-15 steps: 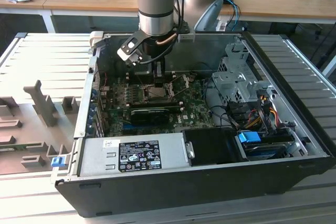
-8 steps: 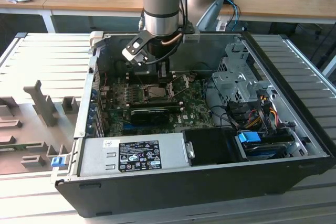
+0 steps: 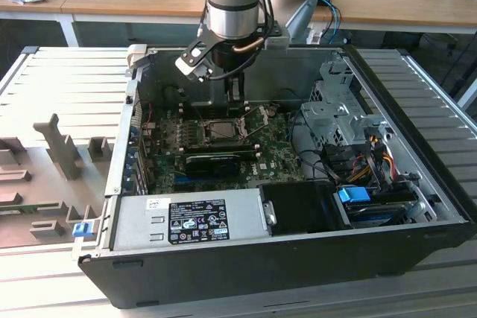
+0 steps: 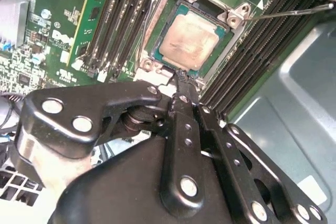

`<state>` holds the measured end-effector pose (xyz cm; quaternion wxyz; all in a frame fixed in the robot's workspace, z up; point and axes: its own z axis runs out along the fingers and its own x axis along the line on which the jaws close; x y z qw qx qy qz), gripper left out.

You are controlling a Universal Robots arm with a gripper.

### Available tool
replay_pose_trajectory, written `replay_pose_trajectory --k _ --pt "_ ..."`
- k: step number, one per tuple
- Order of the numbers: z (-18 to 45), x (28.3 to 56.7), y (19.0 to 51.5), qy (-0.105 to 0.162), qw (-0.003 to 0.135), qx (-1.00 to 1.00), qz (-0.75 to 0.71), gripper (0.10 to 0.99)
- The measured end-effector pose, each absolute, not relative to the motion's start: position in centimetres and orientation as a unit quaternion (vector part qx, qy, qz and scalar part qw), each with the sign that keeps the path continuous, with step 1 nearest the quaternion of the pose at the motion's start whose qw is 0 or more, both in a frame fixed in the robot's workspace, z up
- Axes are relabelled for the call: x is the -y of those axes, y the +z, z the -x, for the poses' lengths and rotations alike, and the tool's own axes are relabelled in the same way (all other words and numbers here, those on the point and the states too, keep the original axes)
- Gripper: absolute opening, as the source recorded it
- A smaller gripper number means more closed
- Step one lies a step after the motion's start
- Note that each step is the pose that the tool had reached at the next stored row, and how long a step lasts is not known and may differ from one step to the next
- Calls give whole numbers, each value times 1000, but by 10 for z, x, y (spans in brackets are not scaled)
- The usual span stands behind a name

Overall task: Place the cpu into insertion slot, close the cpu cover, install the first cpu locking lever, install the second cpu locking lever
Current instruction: 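Close the cpu cover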

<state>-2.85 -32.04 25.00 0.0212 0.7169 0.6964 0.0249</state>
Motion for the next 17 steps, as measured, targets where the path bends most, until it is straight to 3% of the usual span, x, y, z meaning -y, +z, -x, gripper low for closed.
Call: replay_pose_trajectory --k 17 --pt "-5 320 257 24 21 -696 -717 106"
